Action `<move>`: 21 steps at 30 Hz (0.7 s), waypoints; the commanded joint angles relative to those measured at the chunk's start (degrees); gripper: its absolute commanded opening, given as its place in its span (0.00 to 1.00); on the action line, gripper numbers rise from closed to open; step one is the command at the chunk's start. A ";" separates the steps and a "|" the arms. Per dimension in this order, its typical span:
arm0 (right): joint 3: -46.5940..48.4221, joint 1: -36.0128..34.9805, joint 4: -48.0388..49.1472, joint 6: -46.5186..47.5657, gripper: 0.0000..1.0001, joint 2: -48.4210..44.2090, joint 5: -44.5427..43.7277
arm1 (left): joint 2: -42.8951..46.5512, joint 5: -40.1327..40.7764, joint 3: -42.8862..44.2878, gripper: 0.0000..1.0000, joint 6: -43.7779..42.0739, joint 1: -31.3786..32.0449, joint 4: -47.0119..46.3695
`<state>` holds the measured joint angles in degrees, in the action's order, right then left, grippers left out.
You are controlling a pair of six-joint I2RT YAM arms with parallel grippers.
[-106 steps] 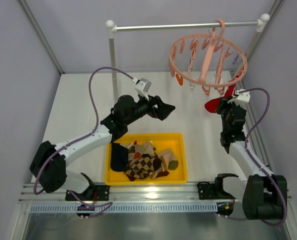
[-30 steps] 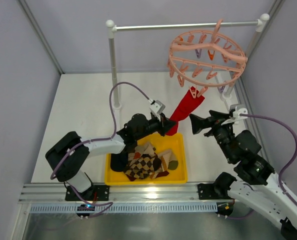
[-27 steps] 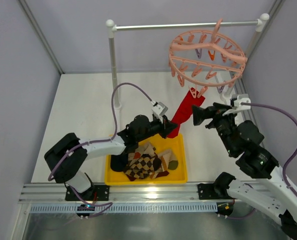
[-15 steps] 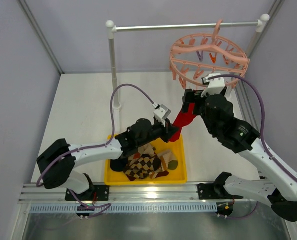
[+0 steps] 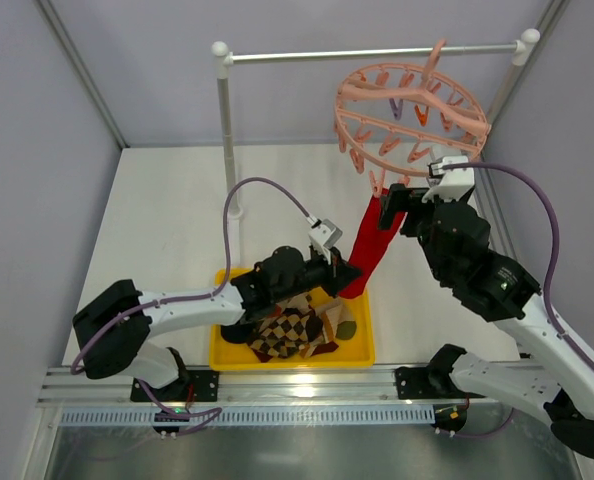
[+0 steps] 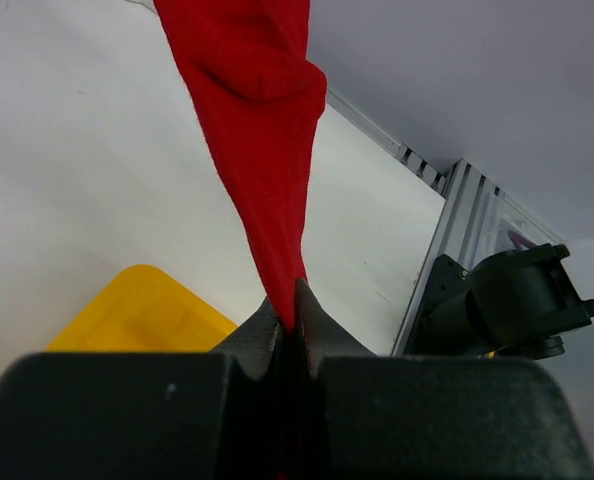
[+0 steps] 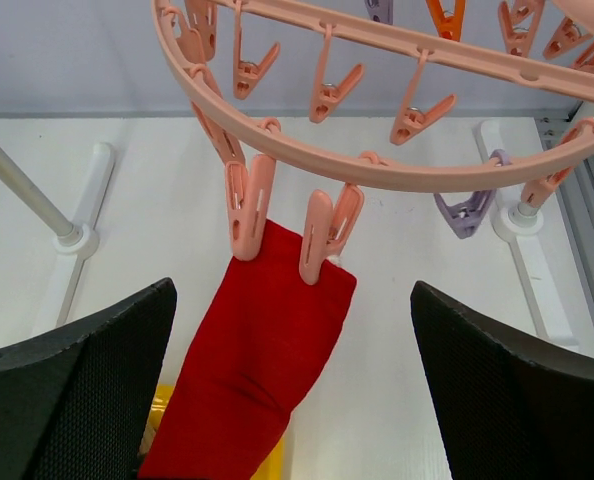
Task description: Remove the socks clipped to the hanger
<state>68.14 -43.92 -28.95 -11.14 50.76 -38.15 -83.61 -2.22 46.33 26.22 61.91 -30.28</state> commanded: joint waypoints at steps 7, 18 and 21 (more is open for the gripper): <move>-5.73 9.02 6.79 -0.64 0.98 -3.30 14.58 | 1.61 -7.09 -2.12 0.00 6.83 0.23 -8.56; -6.18 13.51 11.10 1.03 0.98 0.30 19.17 | 2.14 -7.98 -1.77 0.00 7.62 0.23 -7.95; -6.18 14.74 11.46 1.20 0.98 1.62 18.82 | 2.31 -8.07 -1.68 0.00 7.53 0.32 -7.42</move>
<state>61.12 -30.06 -20.53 -10.76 51.55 -20.21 -83.61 -8.75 44.71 33.08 61.89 -36.36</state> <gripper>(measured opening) 0.980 0.003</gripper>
